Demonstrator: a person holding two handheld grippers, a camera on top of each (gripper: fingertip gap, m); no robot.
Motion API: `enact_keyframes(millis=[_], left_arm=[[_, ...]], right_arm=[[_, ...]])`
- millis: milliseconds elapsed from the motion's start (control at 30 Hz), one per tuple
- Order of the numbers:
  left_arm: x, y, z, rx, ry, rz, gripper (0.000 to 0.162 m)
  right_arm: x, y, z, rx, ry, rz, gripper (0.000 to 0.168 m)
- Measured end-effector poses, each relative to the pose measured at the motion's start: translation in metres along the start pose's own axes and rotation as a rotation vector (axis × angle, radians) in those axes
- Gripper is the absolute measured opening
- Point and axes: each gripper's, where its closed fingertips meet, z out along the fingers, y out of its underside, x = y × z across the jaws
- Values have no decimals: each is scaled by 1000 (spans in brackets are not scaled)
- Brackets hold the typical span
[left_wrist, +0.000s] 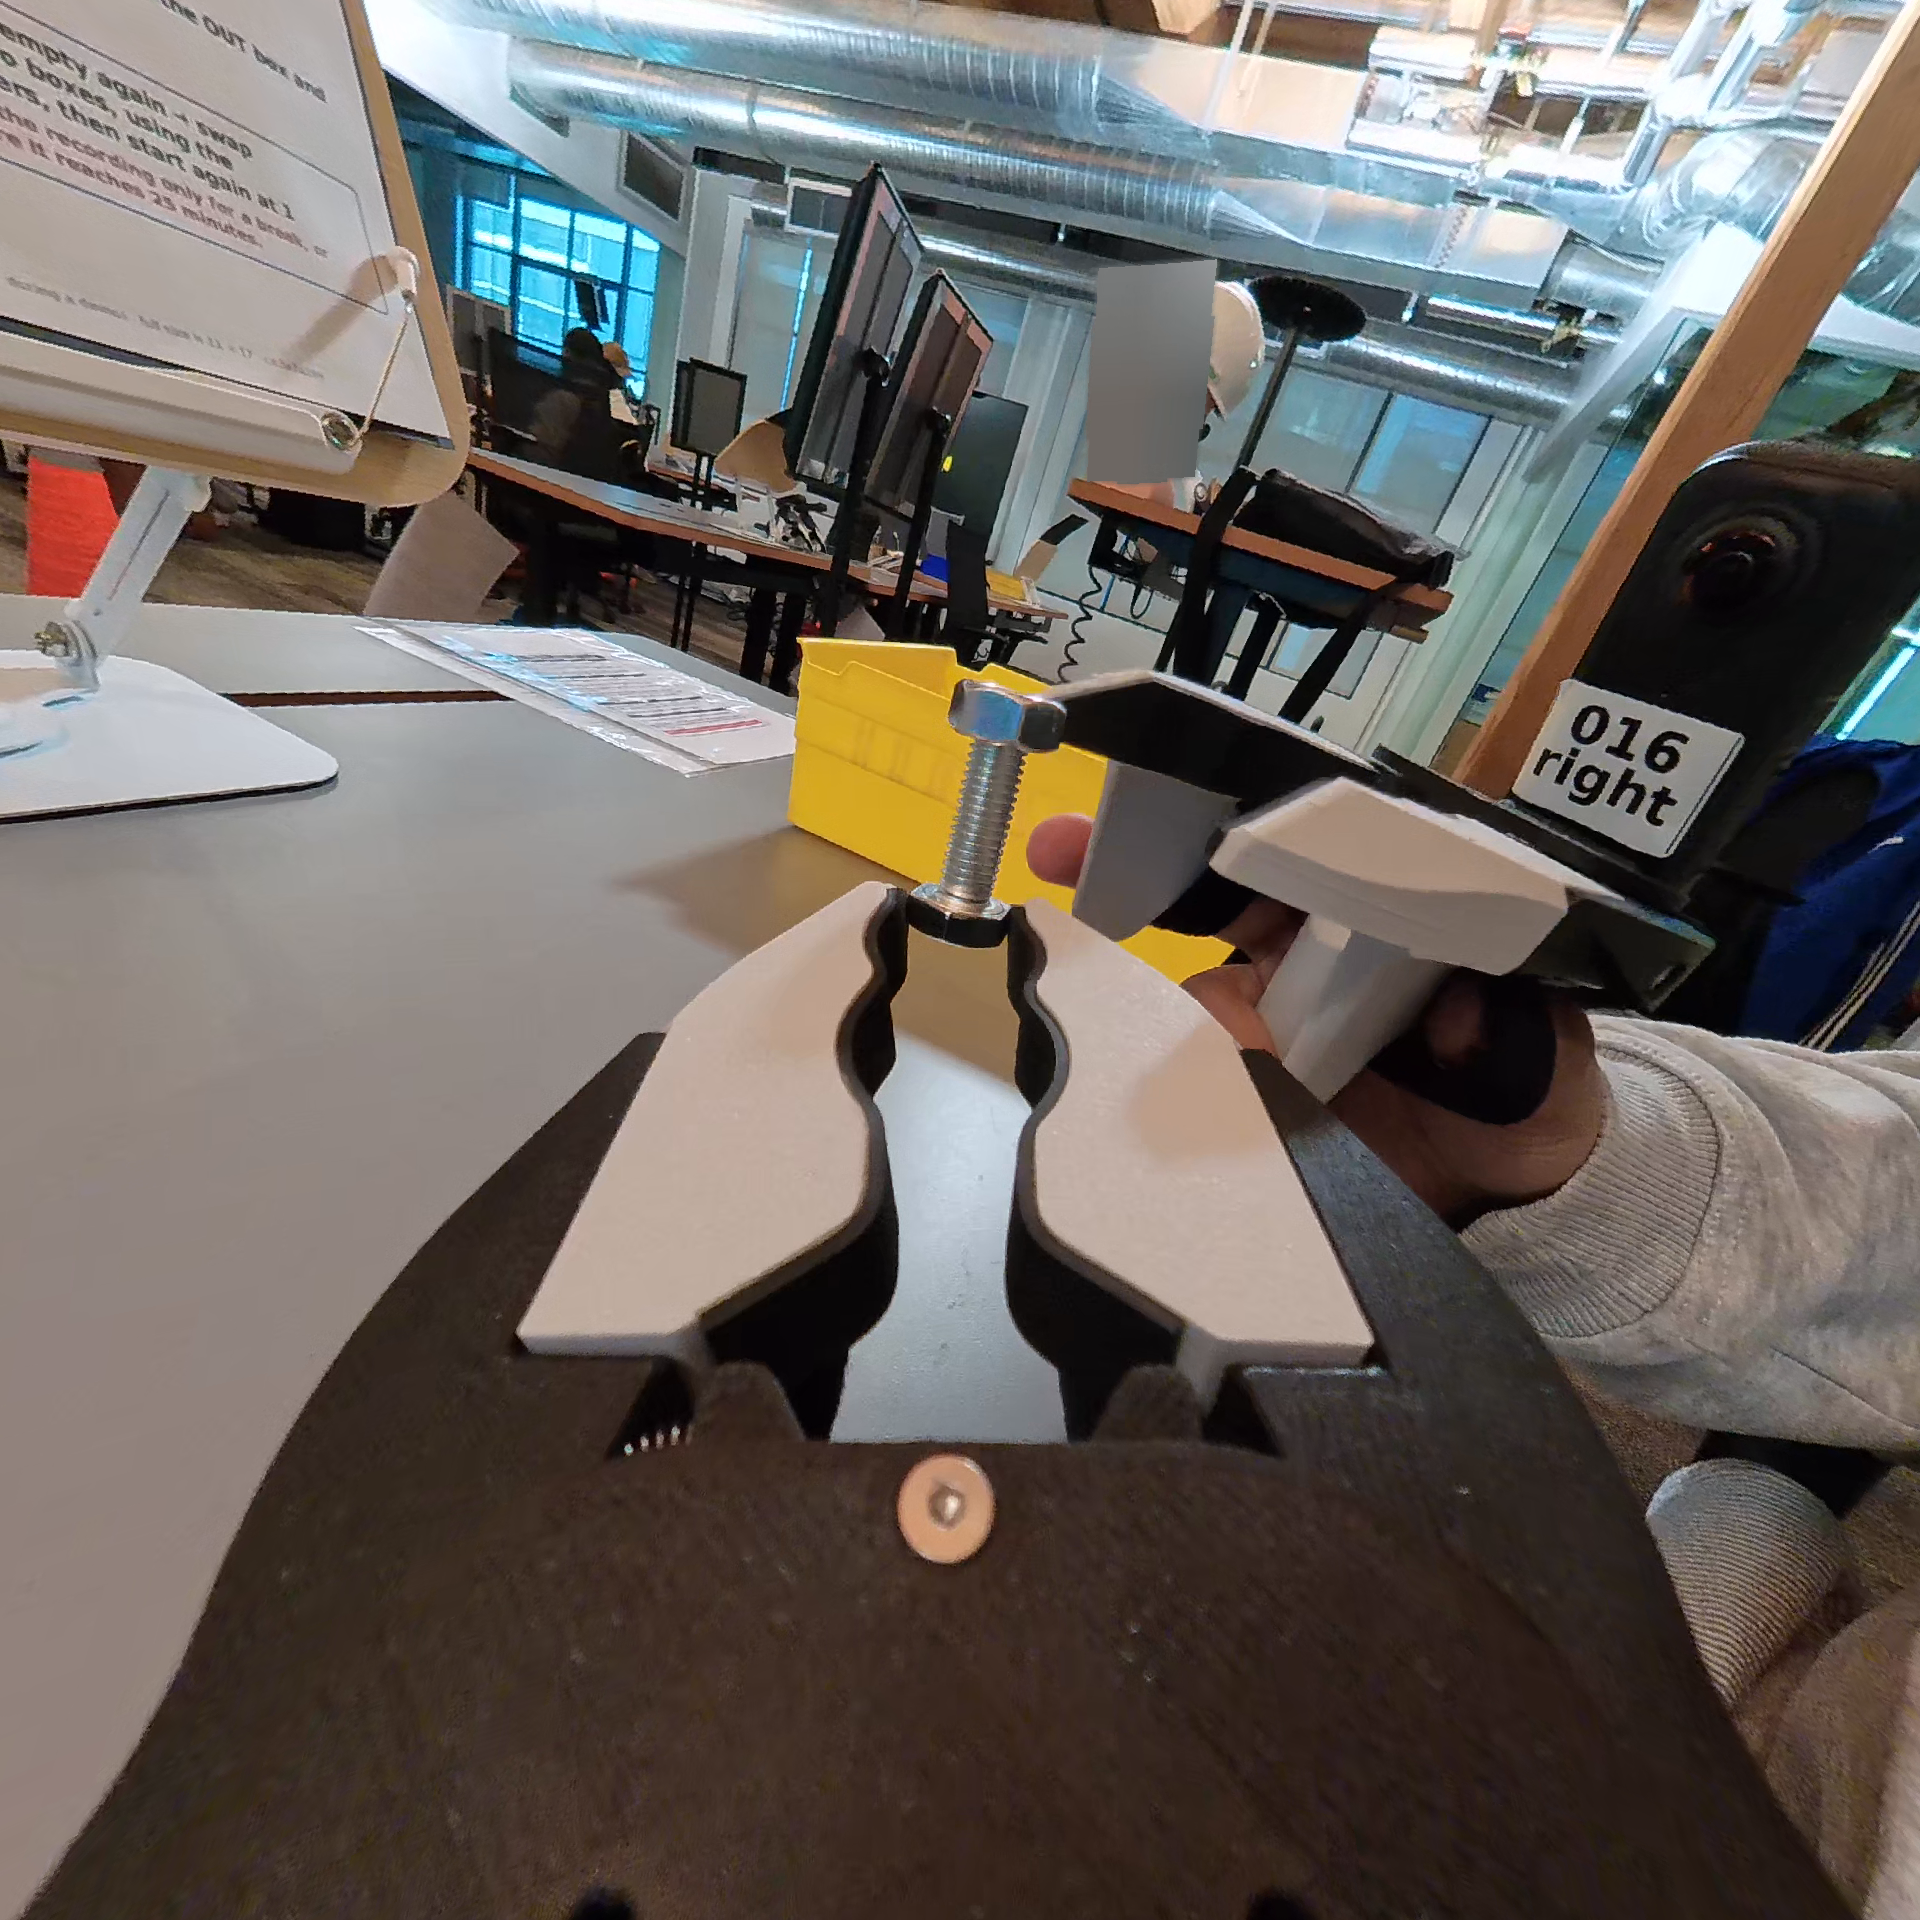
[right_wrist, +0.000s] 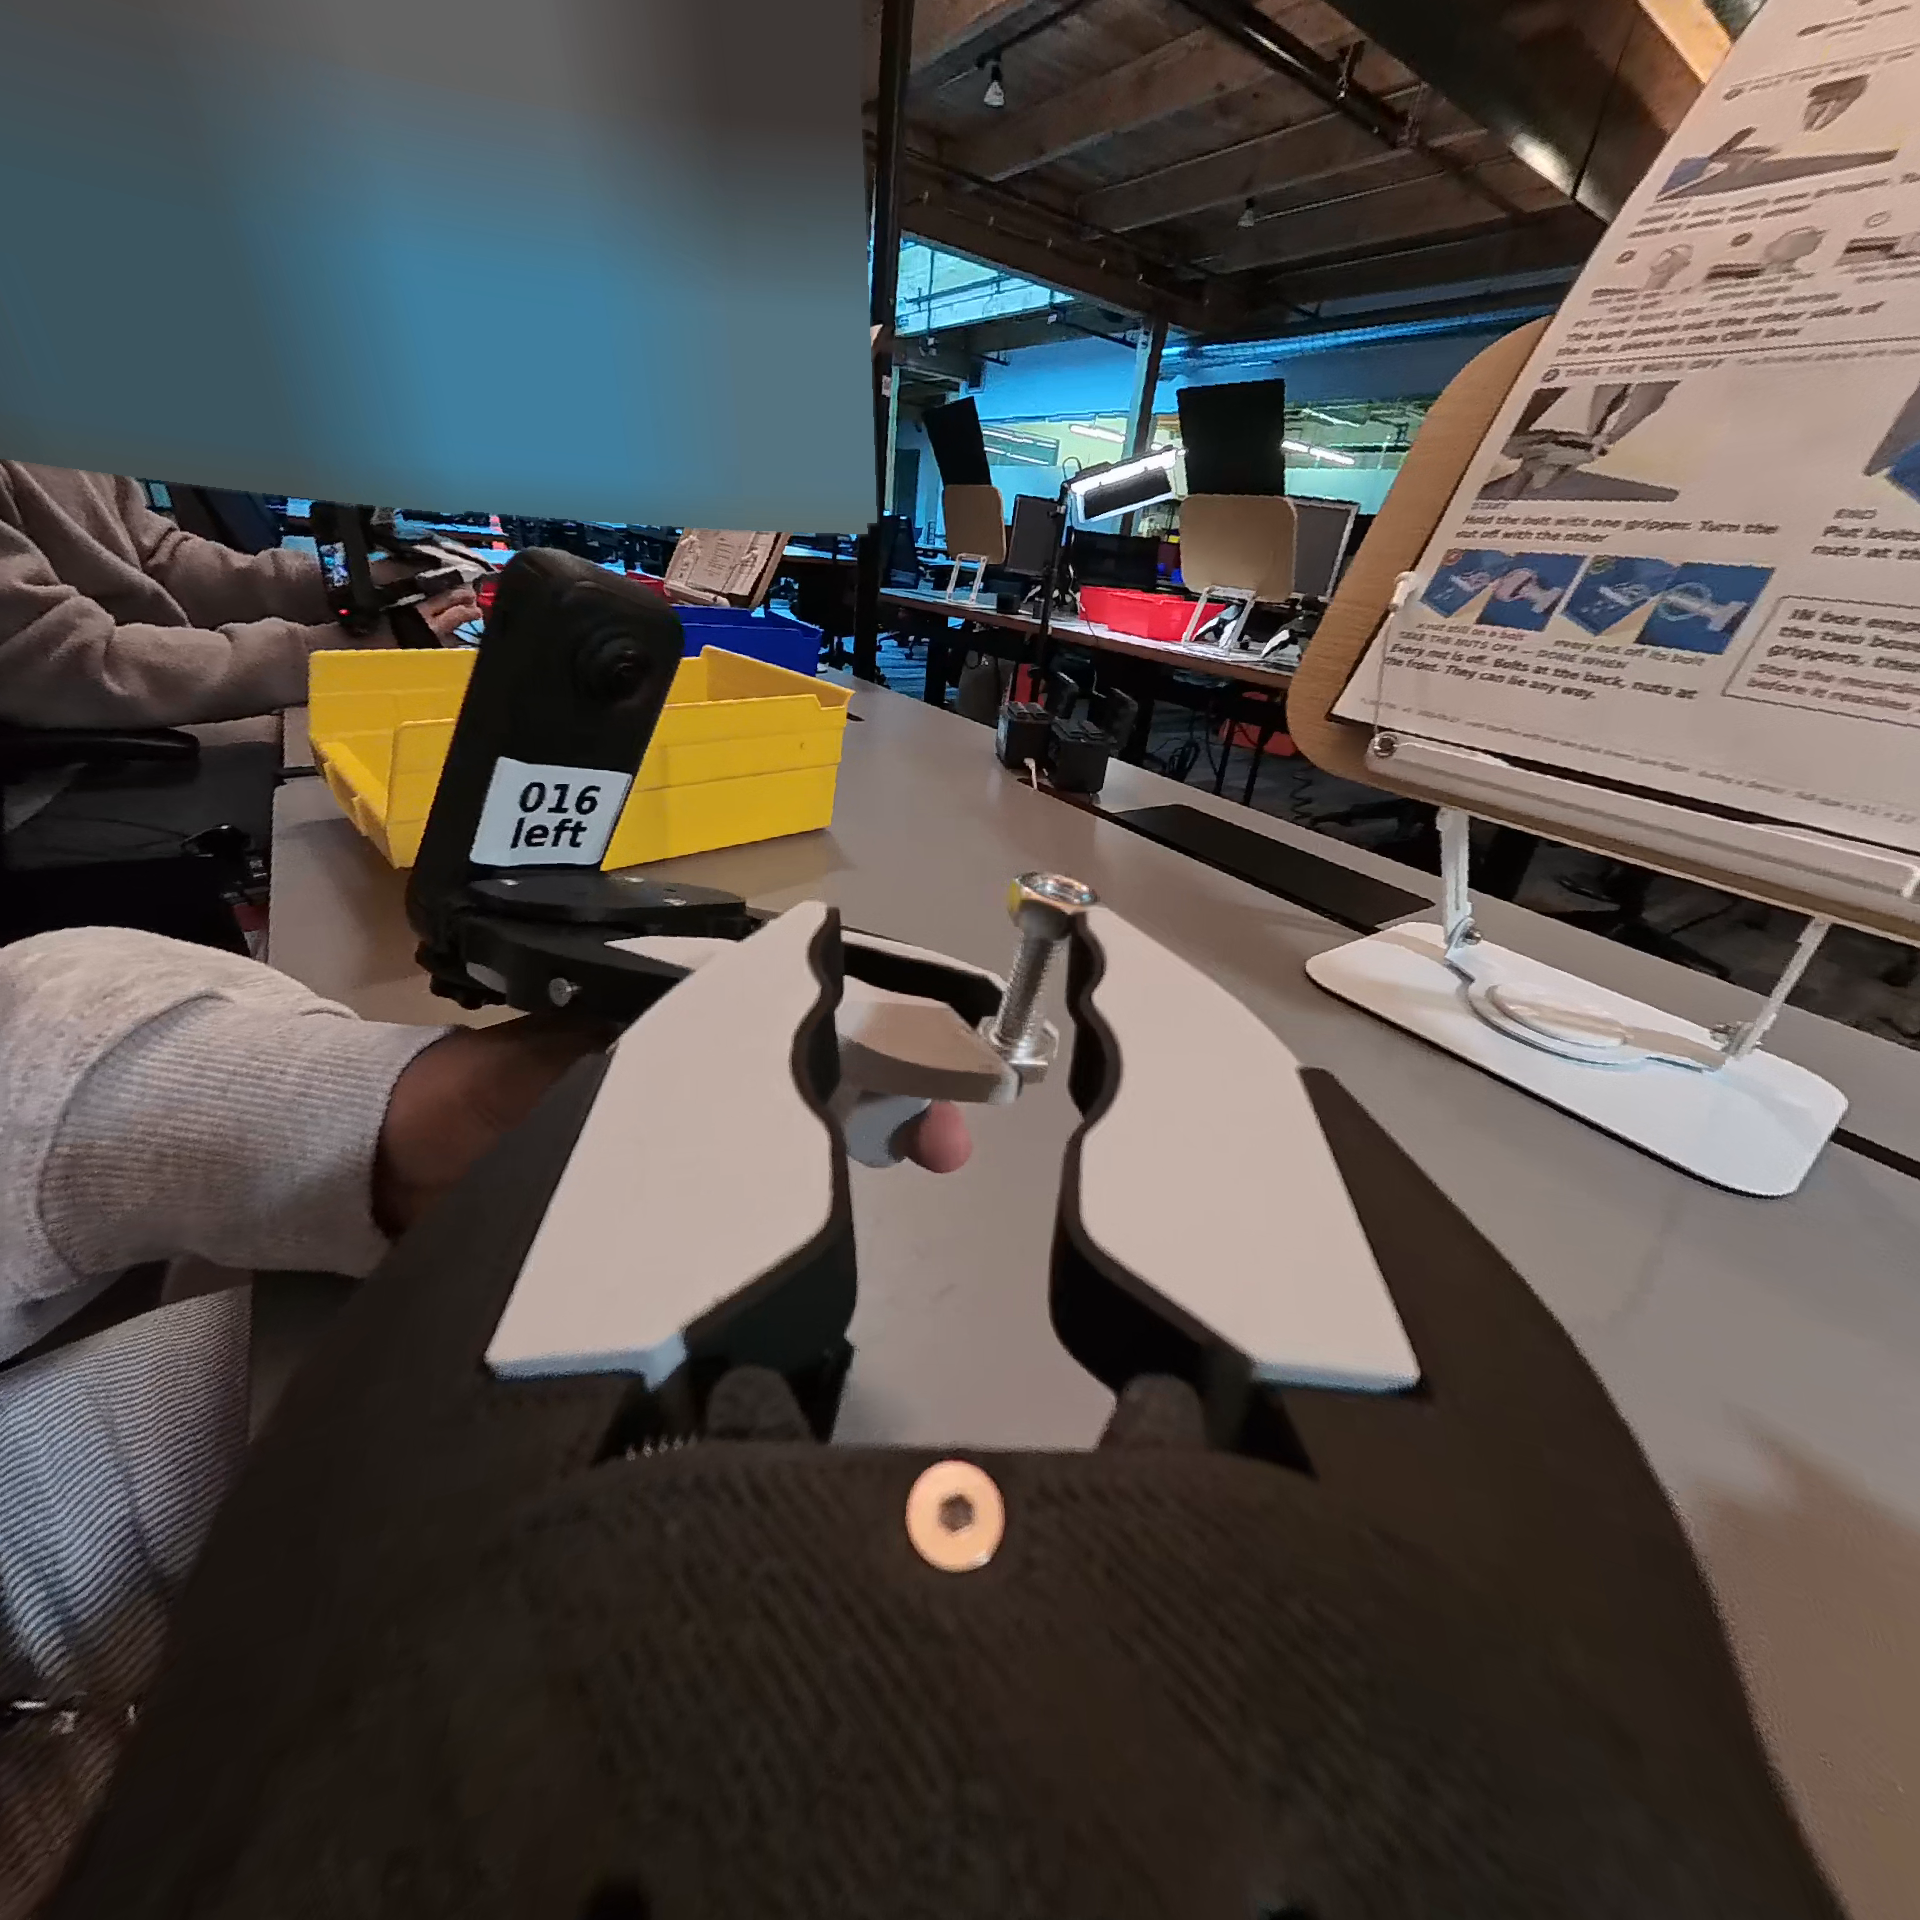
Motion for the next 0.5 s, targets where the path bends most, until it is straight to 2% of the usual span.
enact_keyframes(millis=[267,400,500], left_arm=[[1,0,0,0,1,-1,20],[3,1,1,-4,9,-1,19],[3,3,1,-8,10,-2,19]], right_arm=[[7,-3,-4,14,37,-14,37],[10,0,-2,-1,42,8,45],[5,3,0,-12,22,4,43]])
